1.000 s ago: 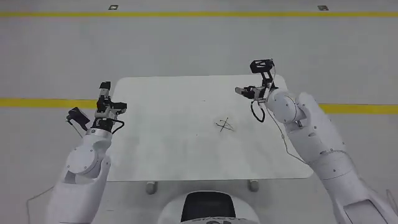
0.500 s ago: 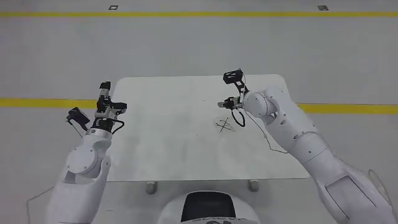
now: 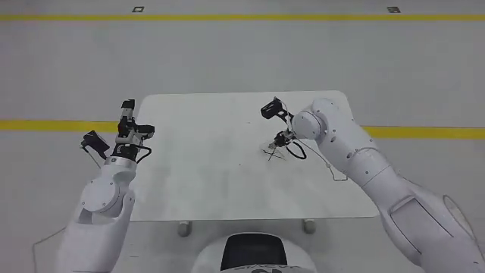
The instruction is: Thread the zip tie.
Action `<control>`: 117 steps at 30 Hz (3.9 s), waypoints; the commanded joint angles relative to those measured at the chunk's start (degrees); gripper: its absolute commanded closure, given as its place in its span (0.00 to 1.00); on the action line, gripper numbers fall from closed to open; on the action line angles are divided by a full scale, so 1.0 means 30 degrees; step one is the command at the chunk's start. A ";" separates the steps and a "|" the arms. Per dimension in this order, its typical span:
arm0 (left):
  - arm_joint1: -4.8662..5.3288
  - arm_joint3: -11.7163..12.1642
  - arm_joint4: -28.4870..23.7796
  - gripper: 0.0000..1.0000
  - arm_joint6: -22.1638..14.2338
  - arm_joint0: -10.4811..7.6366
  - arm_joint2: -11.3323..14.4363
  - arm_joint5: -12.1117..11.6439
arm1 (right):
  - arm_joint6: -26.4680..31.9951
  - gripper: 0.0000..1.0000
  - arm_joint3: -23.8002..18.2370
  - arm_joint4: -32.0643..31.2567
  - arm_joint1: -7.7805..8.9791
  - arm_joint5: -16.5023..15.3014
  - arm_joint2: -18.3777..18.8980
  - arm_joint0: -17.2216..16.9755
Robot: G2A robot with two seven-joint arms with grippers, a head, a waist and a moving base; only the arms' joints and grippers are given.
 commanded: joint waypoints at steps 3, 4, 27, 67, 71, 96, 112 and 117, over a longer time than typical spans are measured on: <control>0.0000 0.0000 0.0000 0.00 0.0000 0.0000 0.0000 0.0000 | 0.0083 0.00 0.1441 0.0811 -0.0554 -0.0716 -0.0751 0.0604; 0.0000 0.0000 0.0000 0.00 0.0000 0.0000 0.0000 0.0000 | 0.0083 0.00 0.1441 0.0811 -0.0554 -0.0716 -0.0751 0.0604; 0.0000 0.0000 0.0000 0.00 0.0000 0.0000 0.0000 0.0000 | -0.0788 0.00 0.3017 0.0643 -0.1227 -0.2098 -0.1875 0.0721; 0.0000 0.0000 0.0000 0.00 0.0000 0.0000 0.0000 0.0000 | -0.1947 0.67 0.2478 -0.1027 -0.1155 -0.2715 -0.1585 -0.0110; 0.0000 0.0000 0.0000 0.00 0.0000 0.0000 0.0000 0.0000 | -0.2077 0.69 0.2703 -0.1022 -0.1198 -0.2745 -0.1515 -0.0152; 0.0000 0.0000 0.0000 0.00 0.0000 0.0000 0.0000 0.0000 | -0.4332 0.75 0.6810 -0.1414 -0.2999 -0.3243 -0.2933 0.0567; 0.0000 0.0000 0.0000 0.00 0.0000 0.0000 0.0000 0.0000 | -0.4786 0.76 0.9467 -0.0507 -0.4449 -0.3700 -0.4053 0.1218; 0.0000 0.0000 0.0000 0.00 0.0000 0.0000 0.0000 0.0000 | -0.5204 0.76 0.9956 -0.0355 -0.4660 -0.3700 -0.4363 0.1475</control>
